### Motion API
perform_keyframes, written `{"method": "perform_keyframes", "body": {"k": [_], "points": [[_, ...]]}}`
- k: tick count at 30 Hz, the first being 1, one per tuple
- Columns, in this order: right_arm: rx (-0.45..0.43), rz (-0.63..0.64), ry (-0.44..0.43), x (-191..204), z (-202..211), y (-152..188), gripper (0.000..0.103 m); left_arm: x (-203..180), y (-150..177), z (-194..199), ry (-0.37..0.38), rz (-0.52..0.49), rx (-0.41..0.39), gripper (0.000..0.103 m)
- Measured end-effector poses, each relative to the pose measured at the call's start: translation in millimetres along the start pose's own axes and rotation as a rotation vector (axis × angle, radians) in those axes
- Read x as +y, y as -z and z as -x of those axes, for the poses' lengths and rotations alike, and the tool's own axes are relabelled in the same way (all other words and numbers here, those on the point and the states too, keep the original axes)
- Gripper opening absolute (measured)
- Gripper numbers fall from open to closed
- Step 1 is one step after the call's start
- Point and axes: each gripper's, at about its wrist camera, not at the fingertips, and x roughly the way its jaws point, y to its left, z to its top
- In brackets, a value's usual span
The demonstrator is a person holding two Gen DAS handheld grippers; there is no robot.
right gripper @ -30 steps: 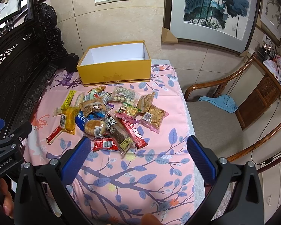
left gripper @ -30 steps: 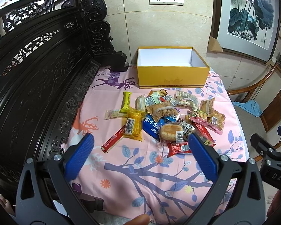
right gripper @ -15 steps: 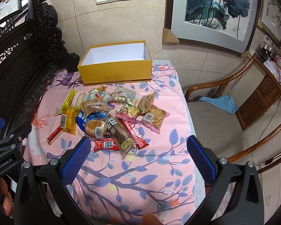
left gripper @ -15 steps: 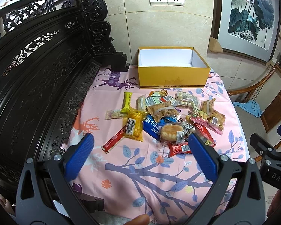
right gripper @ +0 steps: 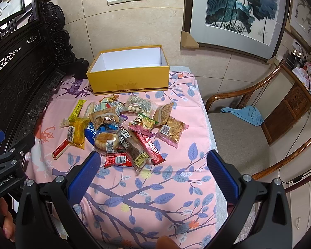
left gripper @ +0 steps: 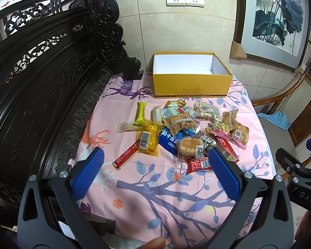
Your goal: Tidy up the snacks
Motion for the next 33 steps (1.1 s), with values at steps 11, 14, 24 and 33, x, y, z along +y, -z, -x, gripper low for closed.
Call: {"method": "perform_keyframes", "body": {"k": [11, 14, 24, 33], "points": [[-0.001, 0.002, 0.000, 1.9, -0.5, 0.4, 0.102, 0.6, 0.1, 0.6, -0.002, 0.000, -0.001, 0.101], [-0.001, 0.002, 0.001, 1.9, -0.6, 0.3, 0.102, 1.0, 0.2, 1.0, -0.002, 0.000, -0.003, 0.101], [-0.002, 0.001, 0.000, 1.4, -0.4, 0.5, 0.102, 1.2, 0.1, 0.9, -0.002, 0.001, -0.002, 0.101], [-0.001, 0.003, -0.002, 2.2, 0.0, 0.5, 0.102, 1.4, 0.0, 1.5, -0.002, -0.001, -0.004, 0.101]]}}
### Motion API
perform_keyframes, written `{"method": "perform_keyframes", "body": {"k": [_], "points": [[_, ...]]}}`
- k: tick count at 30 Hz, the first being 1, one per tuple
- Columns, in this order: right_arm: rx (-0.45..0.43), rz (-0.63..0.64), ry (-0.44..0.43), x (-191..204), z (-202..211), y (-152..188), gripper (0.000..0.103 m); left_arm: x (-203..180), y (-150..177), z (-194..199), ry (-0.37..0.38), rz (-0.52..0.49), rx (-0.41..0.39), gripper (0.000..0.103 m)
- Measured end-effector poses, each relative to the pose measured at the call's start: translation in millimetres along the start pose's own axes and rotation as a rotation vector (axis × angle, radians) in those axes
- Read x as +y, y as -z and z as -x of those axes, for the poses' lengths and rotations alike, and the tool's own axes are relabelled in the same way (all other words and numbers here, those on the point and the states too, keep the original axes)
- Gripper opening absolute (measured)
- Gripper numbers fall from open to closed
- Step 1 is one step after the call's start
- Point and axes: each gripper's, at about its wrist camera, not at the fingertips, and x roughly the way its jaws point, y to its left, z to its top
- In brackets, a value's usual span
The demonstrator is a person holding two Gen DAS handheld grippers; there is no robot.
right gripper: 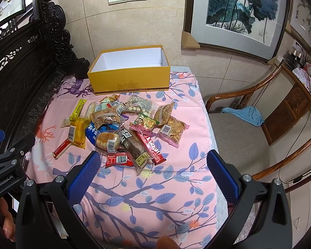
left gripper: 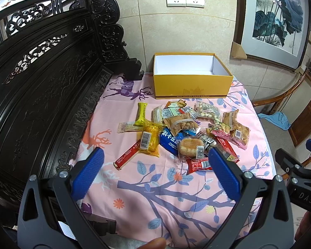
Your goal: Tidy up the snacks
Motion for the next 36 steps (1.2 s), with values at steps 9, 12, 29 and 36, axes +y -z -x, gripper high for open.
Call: {"method": "perform_keyframes", "body": {"k": [9, 12, 29, 36], "points": [[0.000, 0.002, -0.002, 2.1, -1.2, -1.1, 0.102, 1.1, -1.0, 0.7, 0.001, 0.003, -0.001, 0.101], [0.003, 0.002, -0.005, 2.2, -4.0, -2.2, 0.102, 1.2, -1.1, -2.2, 0.000, 0.004, -0.001, 0.101], [0.048, 0.100, -0.183, -6.6, -96.1, 14.3, 0.102, 11.7, 33.0, -82.8, 0.041, 0.035, 0.026, 0.101], [0.094, 0.212, -0.236, 5.1, -149.1, 14.9, 0.083, 1.5, 40.0, -125.5, 0.022, -0.044, 0.052, 0.101]]}}
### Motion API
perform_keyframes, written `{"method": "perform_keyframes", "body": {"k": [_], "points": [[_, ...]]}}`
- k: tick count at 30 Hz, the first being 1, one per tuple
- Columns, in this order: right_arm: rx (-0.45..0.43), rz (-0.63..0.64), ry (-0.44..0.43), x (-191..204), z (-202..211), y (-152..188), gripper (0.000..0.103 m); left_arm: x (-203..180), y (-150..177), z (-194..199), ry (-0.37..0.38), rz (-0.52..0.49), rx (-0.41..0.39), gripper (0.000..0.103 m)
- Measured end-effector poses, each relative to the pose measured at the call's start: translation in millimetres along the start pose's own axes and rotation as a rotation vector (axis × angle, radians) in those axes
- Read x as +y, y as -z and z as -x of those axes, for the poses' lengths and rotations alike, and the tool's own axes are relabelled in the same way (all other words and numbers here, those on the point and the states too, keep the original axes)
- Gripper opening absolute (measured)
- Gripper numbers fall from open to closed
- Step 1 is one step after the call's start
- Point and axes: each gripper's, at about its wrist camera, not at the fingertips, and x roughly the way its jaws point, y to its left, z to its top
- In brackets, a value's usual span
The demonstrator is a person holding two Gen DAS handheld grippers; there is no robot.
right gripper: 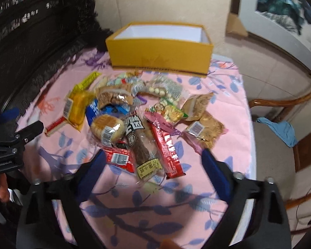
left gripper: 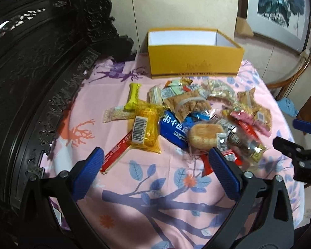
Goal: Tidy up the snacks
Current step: 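Grasp the dark sausage stick with the right tool while the left tool grasps the bread roll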
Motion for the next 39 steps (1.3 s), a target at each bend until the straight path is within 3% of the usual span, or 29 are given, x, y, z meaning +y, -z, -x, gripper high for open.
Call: {"method": "perform_keyframes", "body": {"k": [5, 7, 16, 18, 19, 20, 24, 27, 31, 39], "points": [[0.062, 0.052, -0.107, 4.5, -41.0, -0.4, 0.082, 3.8, 4.4, -19.7, 0.036, 0.039, 0.010, 0.101], [0.082, 0.075, -0.142, 7.2, -54.0, -0.9, 0.074, 1.1, 5.2, -28.7, 0.051, 0.024, 0.018, 0.101], [0.124, 0.163, -0.188, 5.5, -91.8, -8.4, 0.069, -13.9, 6.8, -54.9, 0.070, -0.029, 0.062, 0.101], [0.116, 0.196, -0.191, 5.7, -92.5, -9.5, 0.062, -19.0, 7.6, -57.7, 0.074, -0.046, 0.068, 0.101], [0.124, 0.203, -0.198, 4.9, -94.1, -10.3, 0.048, -21.1, 7.5, -58.9, 0.079, -0.053, 0.071, 0.101], [0.139, 0.201, -0.201, 1.8, -96.7, -10.9, 0.042, -23.8, 6.6, -60.2, 0.086, -0.060, 0.074, 0.101], [0.167, 0.270, -0.223, 2.1, -104.8, -4.7, 0.041, -35.3, 0.0, -61.7, 0.124, -0.091, 0.070, 0.101], [0.158, 0.236, -0.242, -1.6, -106.0, -5.2, 0.040, -48.2, -5.7, -66.5, 0.132, -0.136, 0.063, 0.101], [0.124, 0.203, -0.230, -6.2, -94.9, -1.8, 0.026, -65.2, -11.1, -77.2, 0.173, -0.173, 0.065, 0.101], [0.117, 0.127, -0.215, -13.7, -87.2, 10.7, 0.024, -86.9, -16.6, -104.5, 0.215, -0.209, 0.078, 0.101]]}}
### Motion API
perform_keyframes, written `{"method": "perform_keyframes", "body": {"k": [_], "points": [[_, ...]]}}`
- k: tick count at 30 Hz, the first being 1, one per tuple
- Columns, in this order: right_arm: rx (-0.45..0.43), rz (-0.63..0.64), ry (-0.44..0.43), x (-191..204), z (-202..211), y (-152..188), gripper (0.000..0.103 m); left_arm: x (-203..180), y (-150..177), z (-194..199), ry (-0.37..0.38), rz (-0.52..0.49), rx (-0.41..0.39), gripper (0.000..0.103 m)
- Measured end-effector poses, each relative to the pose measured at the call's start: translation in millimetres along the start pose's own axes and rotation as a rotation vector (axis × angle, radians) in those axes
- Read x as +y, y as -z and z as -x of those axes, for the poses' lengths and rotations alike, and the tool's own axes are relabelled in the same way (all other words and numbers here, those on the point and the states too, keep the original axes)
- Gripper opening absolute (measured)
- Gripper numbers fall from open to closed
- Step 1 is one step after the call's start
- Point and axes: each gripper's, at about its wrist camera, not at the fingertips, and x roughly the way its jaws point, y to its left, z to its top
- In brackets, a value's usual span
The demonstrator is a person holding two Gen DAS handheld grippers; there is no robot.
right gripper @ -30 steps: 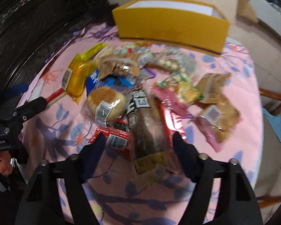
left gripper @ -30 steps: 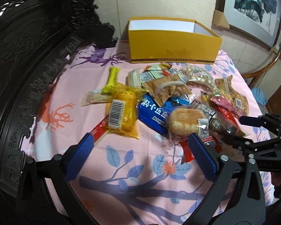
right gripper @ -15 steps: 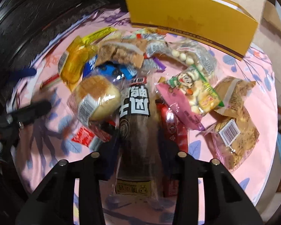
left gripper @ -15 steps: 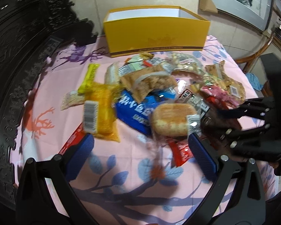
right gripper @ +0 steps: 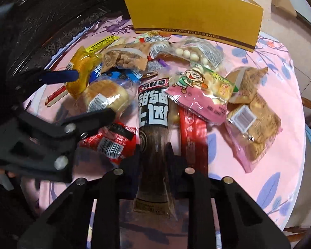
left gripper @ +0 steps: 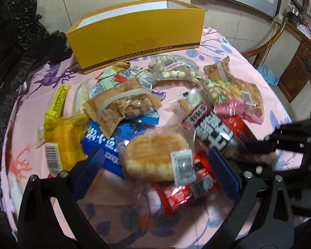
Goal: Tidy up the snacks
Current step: 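Grasp the dark sausage stick with the right tool while the left tool grasps the bread roll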
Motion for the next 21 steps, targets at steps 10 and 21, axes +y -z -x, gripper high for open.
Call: {"method": "perform_keyframes", "body": {"k": [10, 21], "points": [[-0.012, -0.021, 0.002, -3.6, 6.9, 2.7, 0.024, 4.1, 4.1, -12.1, 0.040, 0.042, -0.001, 0.073], [-0.064, -0.022, 0.005, 7.6, 28.3, 10.2, 0.023, -7.8, 6.8, 17.5, 0.041, -0.039, -0.057, 0.038]]}}
